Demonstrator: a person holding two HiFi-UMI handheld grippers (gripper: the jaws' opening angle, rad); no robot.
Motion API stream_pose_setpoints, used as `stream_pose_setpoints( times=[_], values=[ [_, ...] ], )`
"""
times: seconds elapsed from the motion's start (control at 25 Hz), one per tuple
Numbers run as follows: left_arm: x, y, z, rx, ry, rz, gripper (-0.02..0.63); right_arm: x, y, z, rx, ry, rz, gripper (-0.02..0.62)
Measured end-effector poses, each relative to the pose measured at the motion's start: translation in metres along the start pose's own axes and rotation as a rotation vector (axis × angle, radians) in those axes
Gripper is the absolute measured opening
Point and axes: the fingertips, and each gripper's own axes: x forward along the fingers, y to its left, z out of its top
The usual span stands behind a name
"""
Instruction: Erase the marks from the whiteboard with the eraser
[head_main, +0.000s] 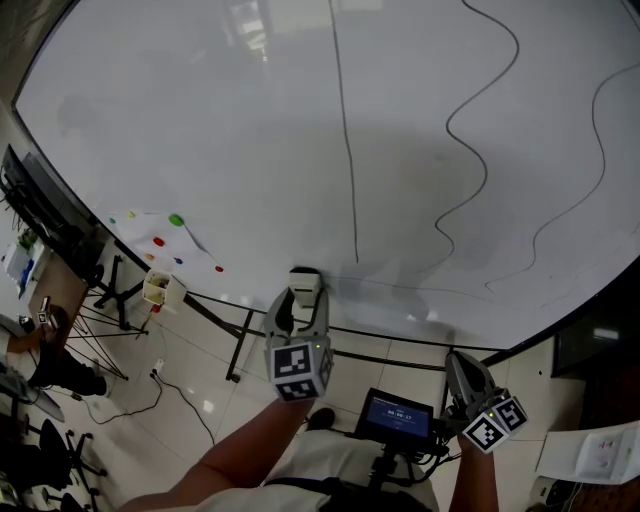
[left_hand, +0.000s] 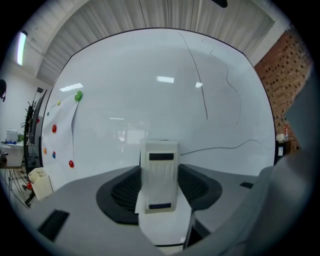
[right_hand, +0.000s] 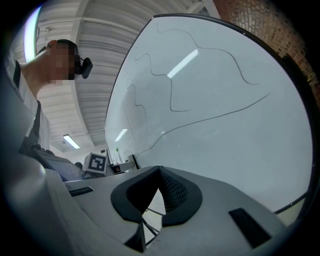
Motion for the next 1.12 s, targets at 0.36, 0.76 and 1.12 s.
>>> stream_pose_setpoints(
  times=[0.36,0.76,1.12],
  values=[
    [-0.004,-0.058,0.010,0.043,-0.040,-0.089,0.262,-0.028,-0.016,0.015,-0.025,0.022,0.022,0.007],
    [-0.011,-0.021,0.005,0.122,-0.084,0.043,0.262,-0.035,-0.025,0.025,-0.113,0.042,0.077,0.008],
    [-0.005,-0.039,0.005,-0.035,-0.047,0.117,0.262,-0.056,-0.028,0.030,-0.087,0.027,0.091,0.008]
  ],
)
